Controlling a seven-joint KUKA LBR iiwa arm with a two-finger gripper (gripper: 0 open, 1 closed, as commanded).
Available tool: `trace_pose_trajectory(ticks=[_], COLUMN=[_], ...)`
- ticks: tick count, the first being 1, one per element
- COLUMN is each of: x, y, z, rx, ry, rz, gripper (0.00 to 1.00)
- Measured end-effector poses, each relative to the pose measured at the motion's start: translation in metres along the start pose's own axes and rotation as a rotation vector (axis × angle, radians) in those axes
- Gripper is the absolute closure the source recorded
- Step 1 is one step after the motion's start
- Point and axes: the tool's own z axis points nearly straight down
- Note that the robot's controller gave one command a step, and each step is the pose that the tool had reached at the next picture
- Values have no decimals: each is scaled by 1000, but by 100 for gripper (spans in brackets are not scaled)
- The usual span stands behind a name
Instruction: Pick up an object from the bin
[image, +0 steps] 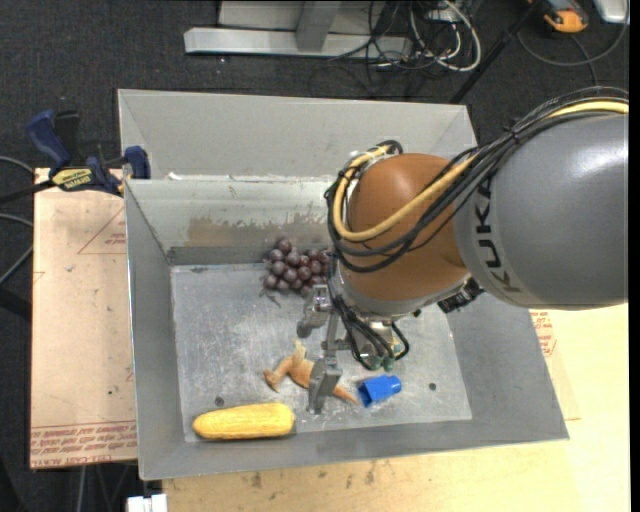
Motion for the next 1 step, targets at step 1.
trace_pose_trajectory(ticks=[1], x=[-2], y=[-1], z=[-4], rx=[-1], ry=[-7], rz=[3], gripper=[0])
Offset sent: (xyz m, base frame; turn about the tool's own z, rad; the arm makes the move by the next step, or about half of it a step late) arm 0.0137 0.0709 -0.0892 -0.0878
